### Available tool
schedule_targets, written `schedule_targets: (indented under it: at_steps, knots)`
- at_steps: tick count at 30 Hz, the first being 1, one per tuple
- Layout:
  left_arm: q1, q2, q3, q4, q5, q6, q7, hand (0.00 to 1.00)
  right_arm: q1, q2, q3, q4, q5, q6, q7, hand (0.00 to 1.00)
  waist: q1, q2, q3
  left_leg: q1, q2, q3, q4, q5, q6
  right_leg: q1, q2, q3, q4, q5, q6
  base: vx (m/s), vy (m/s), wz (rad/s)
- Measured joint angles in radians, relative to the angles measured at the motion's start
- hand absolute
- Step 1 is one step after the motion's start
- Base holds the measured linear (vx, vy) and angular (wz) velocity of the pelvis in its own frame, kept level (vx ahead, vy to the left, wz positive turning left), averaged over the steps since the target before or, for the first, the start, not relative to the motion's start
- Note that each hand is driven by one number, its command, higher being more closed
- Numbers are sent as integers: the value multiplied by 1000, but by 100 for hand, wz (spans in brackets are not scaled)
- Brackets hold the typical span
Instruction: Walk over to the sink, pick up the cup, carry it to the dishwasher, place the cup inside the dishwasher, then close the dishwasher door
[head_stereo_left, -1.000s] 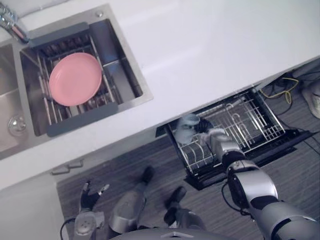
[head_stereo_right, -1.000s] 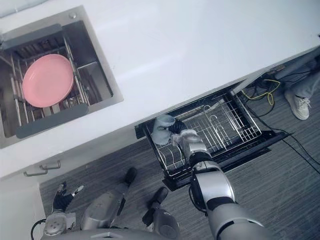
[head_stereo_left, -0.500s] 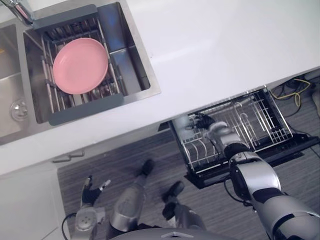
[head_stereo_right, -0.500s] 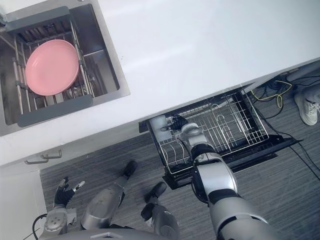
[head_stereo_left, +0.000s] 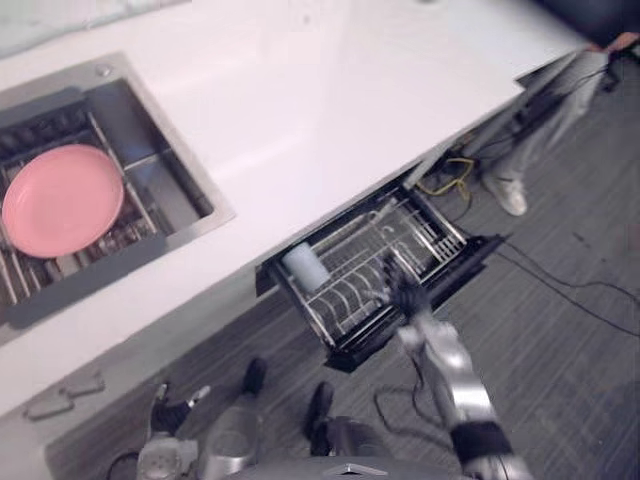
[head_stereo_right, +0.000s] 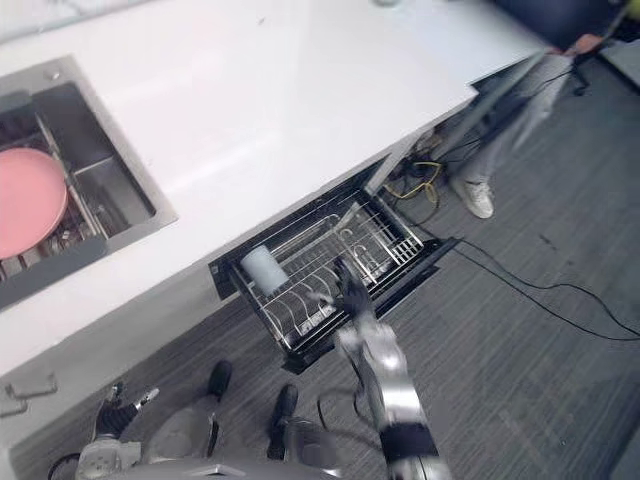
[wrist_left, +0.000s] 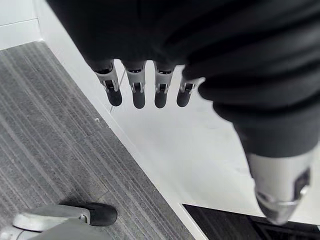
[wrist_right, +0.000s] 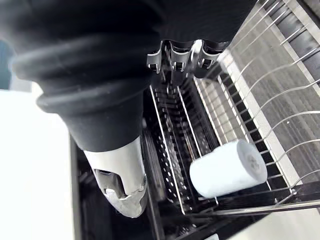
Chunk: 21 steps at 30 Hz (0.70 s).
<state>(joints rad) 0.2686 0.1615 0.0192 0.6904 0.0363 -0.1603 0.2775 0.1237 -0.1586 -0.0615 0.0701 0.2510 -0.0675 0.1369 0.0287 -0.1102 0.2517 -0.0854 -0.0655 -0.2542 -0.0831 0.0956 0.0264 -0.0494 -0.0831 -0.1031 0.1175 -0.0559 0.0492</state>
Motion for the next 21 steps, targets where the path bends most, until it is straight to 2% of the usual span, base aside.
schedule_targets:
  at_steps: [1, 2, 4, 6, 7, 8, 9, 10, 11, 12, 13, 14, 15, 16, 17, 19, 20, 21]
  knots:
    - [-1, 1, 19, 3, 10, 1, 0, 0, 77, 24, -40, -67, 29, -20, 26, 0, -11, -18, -14, 13, -14, -25, 6, 4, -7, 13, -11, 24, 8, -42, 8, 94, 28, 71]
    - [-1, 1, 25, 6, 9, 2, 1, 0, 99, 33, -45, -95, 40, -30, 37, 0, -11, -24, -20, 17, -20, -34, 6, 14, -19, 21, -17, 19, 9, -55, 26, 78, -44, 57]
    - [4, -16, 42, 11, -3, 5, 8, 0, 93, 32, -58, -142, 85, -58, 85, 0, -13, -4, -31, 33, -12, -63, 9, 33, -33, 54, -12, -20, 11, -61, 23, -19, -106, 49]
    - [11, -40, 58, 12, -13, -3, 15, 0, 69, 32, -60, -159, 108, -60, 105, 0, -8, 17, -37, 22, -11, -72, 35, 18, -41, 77, -6, -49, 10, -65, 17, -72, -73, 48]
    - [24, -59, 85, 21, -13, -16, 20, 0, 58, 34, -66, -192, 113, -58, 115, 0, -3, 41, -48, 3, 5, -9, 63, -35, -30, 93, 1, -89, 3, -60, 11, -108, -89, 67]
    - [37, -83, 107, 42, -13, -27, 23, 0, 50, 29, -86, -220, 117, -56, 126, 0, -15, 56, -75, -32, 46, 161, 121, -73, -10, 108, 0, -134, -33, -38, 3, -99, -64, 82]
    - [38, -89, 114, 54, -14, -31, 22, 0, 38, 26, -108, -225, 121, -56, 130, 0, -20, 50, -77, -74, 70, 252, 213, -109, 6, 115, -16, -157, -54, -33, 6, -112, -16, 88]
    - [39, -95, 121, 83, -14, -33, 21, 0, 8, 9, -154, -218, 152, -49, 140, 0, -24, 80, -80, -152, 148, 410, 479, -187, 43, 122, -22, -194, -45, -31, 5, -114, 87, 58]
    - [47, -107, 120, 110, -14, -32, 18, 0, -9, -14, -186, -221, 185, -38, 144, 0, -25, 100, -86, -174, 205, 491, 680, -230, 63, 121, -25, -206, -18, -34, 7, -120, 100, 33]
    - [70, -116, 117, 115, -14, -31, 18, 0, -10, -29, -207, -234, 209, -37, 144, 0, -26, 126, -98, -174, 241, 522, 756, -229, 61, 114, -21, -212, 15, -44, 13, -113, 71, 41]
    - [84, -136, 101, 105, -14, -29, 17, 0, -6, -47, -244, -260, 248, -38, 147, 0, -42, 171, -115, -192, 235, 549, 723, -215, 26, 62, -2, -209, 88, -104, 4, -153, -6, 118]
    - [71, -114, 108, 106, -15, -26, 13, 0, 8, -33, -276, -256, 263, -37, 149, 0, -97, 107, -162, -122, 130, 483, 456, -167, -26, 22, 6, -183, 37, -130, -47, -176, -66, 170]
    - [58, -87, 121, 109, -14, -28, 7, 0, 10, -17, -299, -262, 265, -39, 152, 0, -120, 92, -171, -89, 100, 494, 404, -186, 9, 19, -18, -187, 12, -66, -54, -182, -128, 199]
    - [35, -88, 137, 123, -15, -18, -6, 0, 12, -14, -345, -253, 272, -41, 155, 0, -128, 93, -171, -54, 164, 584, 549, -273, 42, 15, -32, -253, 25, -55, -38, -80, -56, 156]
    - [36, -103, 135, 125, -15, -17, -11, 0, 12, -14, -360, -255, 272, -37, 153, 0, -126, 121, -186, 43, 211, 619, 488, -274, -17, 16, -31, -290, 35, -51, -35, -61, 22, 132]
    - [21, -127, 109, 124, -12, -18, -26, 0, 4, -16, -380, -255, 273, -36, 139, 0, -138, 158, -209, 123, 215, 600, 285, -251, -102, -24, -44, -349, 66, -49, -26, -90, 190, 100]
    - [12, -135, 77, 124, -5, -24, -35, 0, -7, -11, -386, -255, 274, -31, 134, 0, -140, 176, -220, 141, 191, 593, 180, -232, -95, -47, -54, -365, 78, -43, -16, -179, 300, 120]
    - [0, -133, 40, 127, 19, -37, -46, 0, -24, 16, -384, -254, 300, -21, 114, 0, -140, 166, -214, 139, 175, 581, 113, -222, -89, -53, -68, -399, 73, -27, 4, -141, 228, 93]
